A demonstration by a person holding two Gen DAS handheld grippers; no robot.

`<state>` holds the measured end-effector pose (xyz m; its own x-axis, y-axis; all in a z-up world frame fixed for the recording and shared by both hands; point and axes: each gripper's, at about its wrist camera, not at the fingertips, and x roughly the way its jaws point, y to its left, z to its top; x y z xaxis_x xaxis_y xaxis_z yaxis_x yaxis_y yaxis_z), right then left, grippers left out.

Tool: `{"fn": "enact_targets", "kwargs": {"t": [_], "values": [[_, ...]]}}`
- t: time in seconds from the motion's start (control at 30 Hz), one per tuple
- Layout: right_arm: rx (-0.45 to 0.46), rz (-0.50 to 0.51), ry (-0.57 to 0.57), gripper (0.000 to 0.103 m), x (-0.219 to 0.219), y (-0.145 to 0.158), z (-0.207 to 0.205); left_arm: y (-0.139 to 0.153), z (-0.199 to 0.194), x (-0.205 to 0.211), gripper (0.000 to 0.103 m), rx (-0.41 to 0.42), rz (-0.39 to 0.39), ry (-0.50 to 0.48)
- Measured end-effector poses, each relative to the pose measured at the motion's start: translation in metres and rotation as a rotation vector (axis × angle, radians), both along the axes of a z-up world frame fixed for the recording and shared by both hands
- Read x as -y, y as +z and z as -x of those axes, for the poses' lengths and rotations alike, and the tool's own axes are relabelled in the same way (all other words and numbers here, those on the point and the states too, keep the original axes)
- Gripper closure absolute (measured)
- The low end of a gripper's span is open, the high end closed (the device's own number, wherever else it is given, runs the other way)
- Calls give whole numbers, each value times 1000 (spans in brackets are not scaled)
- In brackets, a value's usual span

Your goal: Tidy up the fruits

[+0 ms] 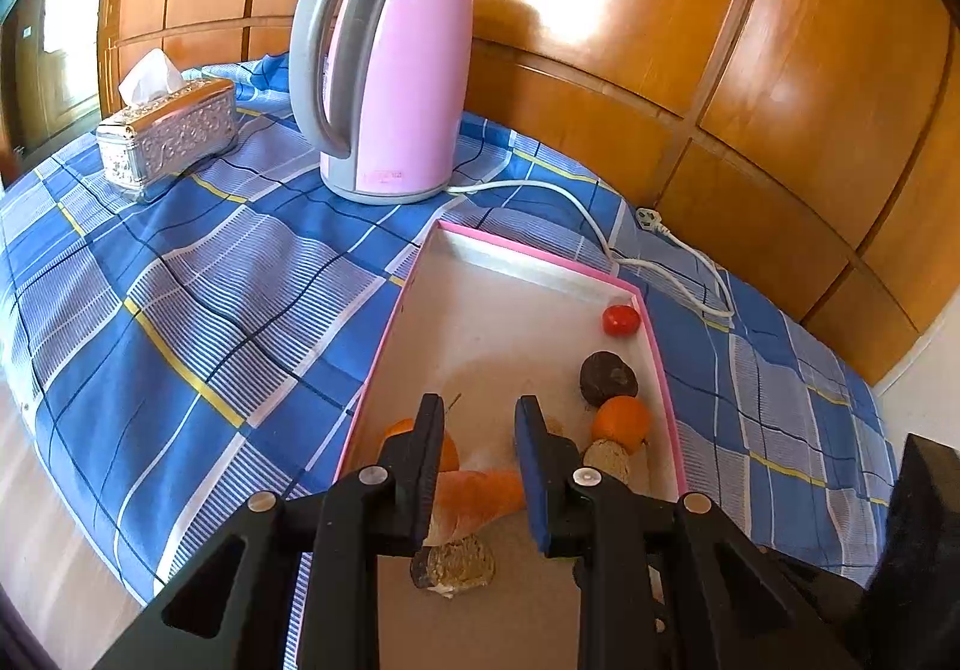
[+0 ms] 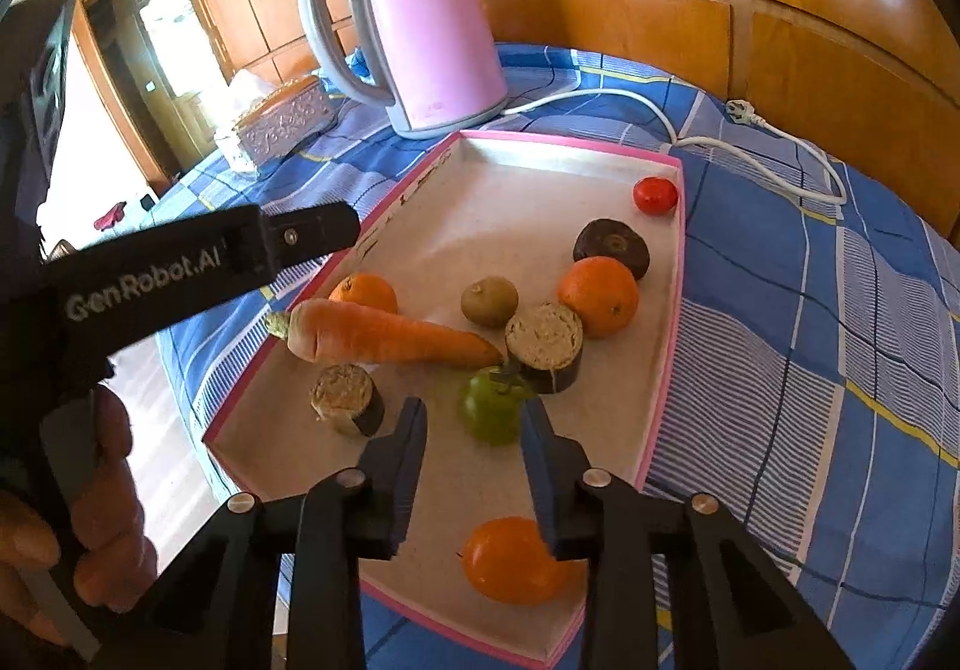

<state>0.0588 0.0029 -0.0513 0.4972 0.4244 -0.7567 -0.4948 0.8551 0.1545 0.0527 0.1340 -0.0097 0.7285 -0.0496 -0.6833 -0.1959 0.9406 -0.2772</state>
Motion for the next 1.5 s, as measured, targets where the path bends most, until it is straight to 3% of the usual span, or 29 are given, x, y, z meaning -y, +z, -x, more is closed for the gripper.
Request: {"fn": "enact_targets", "kwargs": {"t": [0.73, 1.5], "values": [[36, 6, -73, 70, 8, 7, 8, 0, 20, 4, 67, 0, -34, 8], [103, 66, -241, 63, 40, 11, 25, -1, 48, 19, 57, 21, -93, -3]]}}
